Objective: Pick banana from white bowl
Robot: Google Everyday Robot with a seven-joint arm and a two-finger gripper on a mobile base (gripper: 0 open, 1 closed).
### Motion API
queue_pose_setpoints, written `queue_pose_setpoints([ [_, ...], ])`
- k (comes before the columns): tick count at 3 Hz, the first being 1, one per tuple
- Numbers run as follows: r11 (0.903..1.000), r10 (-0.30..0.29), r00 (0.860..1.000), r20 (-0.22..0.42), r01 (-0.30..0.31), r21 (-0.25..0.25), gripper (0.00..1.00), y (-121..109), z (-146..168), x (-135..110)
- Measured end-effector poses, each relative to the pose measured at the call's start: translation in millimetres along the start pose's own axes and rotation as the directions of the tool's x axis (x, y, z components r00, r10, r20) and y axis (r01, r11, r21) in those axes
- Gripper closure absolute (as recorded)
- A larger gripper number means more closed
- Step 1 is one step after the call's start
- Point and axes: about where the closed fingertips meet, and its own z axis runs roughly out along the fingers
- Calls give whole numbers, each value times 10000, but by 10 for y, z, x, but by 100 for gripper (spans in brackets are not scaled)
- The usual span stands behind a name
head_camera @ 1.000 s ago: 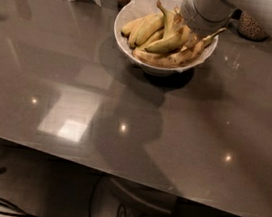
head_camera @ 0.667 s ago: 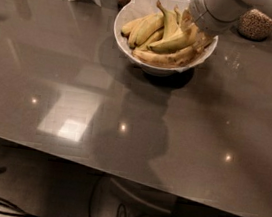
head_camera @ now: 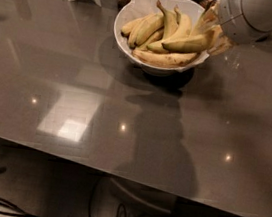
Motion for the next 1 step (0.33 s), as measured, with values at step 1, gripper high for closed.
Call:
queue_pose_setpoints([
  [1, 9929, 1098, 9912, 733, -1128, 375, 100, 261, -119, -53],
])
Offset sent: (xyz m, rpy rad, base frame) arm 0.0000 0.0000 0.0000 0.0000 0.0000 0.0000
